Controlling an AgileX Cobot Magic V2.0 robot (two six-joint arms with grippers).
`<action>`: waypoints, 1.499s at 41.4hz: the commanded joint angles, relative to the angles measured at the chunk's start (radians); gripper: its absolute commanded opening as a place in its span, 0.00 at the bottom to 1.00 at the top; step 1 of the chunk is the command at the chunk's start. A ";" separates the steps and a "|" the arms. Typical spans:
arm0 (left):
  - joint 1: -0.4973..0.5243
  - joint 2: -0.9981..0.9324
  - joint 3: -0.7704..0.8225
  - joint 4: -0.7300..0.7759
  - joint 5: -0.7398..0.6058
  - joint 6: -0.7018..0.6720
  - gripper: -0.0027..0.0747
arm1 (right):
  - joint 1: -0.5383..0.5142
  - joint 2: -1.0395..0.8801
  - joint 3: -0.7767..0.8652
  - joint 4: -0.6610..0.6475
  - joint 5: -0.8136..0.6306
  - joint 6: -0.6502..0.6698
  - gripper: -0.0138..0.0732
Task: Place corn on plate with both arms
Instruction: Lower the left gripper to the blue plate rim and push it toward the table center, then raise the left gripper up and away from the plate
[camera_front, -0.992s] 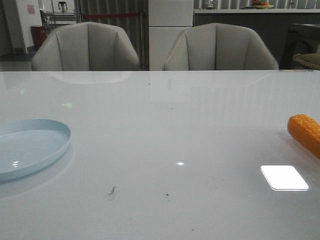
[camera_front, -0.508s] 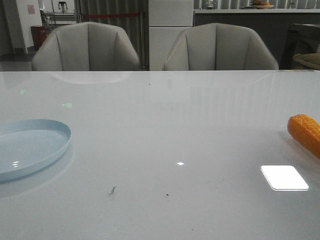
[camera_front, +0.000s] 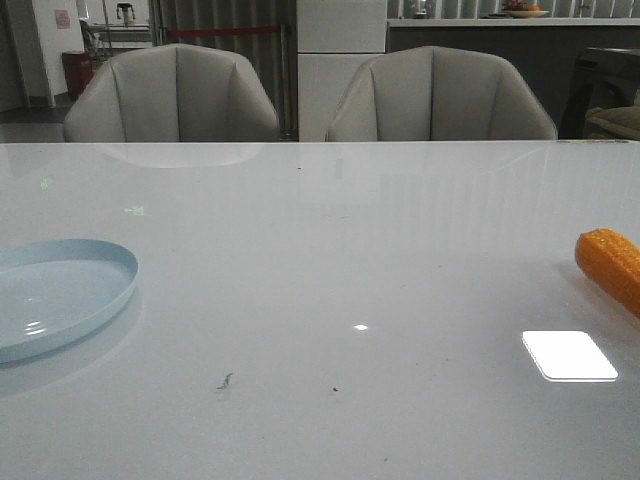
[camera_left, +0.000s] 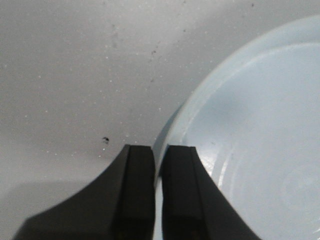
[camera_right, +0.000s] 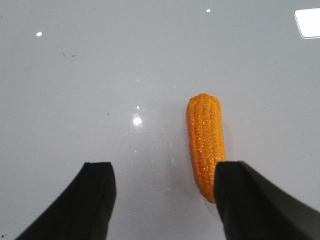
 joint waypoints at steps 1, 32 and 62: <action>-0.029 -0.032 -0.050 -0.048 0.010 0.037 0.15 | -0.003 -0.005 -0.035 0.006 -0.078 -0.003 0.77; -0.398 0.001 -0.372 -0.360 0.197 0.238 0.15 | -0.003 -0.005 -0.035 0.006 -0.078 -0.003 0.77; -0.513 0.131 -0.372 -0.254 0.218 0.168 0.37 | -0.003 -0.005 -0.035 0.004 -0.057 -0.011 0.77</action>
